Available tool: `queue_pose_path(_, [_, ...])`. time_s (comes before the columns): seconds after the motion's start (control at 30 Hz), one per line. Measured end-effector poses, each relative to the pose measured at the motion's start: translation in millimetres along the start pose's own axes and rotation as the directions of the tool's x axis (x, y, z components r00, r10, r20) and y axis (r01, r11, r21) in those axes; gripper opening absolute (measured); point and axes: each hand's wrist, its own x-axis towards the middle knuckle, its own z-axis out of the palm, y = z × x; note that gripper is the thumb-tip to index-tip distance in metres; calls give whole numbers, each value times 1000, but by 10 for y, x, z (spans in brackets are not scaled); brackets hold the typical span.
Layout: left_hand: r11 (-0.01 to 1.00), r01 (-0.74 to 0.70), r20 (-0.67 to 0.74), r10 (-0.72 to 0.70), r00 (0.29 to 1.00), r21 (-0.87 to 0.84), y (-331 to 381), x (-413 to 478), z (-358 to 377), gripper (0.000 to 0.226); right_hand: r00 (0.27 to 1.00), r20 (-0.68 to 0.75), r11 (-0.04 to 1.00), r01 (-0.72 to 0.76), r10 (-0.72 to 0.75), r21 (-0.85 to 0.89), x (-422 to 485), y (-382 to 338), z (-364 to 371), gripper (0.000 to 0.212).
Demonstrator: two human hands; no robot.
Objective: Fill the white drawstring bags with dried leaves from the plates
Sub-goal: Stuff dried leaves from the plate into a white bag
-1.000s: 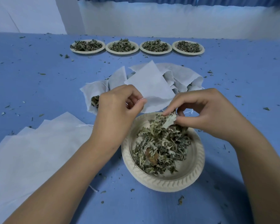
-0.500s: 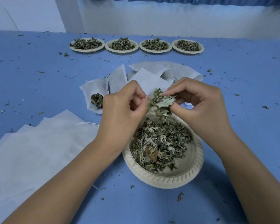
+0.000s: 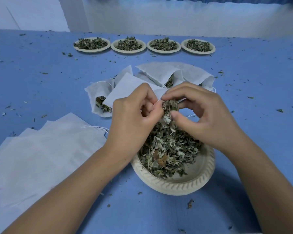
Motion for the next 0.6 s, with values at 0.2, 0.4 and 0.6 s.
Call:
queue_pose_path(0.2, [996, 39, 3, -39, 999, -78, 16, -3, 16, 16, 999, -10, 980, -41, 43, 194, 1, 3, 48, 31])
queue_pose_path(0.4, [992, 32, 53, -26, 998, -123, 31, -11, 5, 16, 953, -274, 946, -32, 126, 323, -36, -35, 155, 25])
queue_pose_path(0.6, [978, 16, 135, 12, 991, -209, 75, -33, 25, 16, 988, -148, 995, 24, -39, -102, -32, -8, 185, 12])
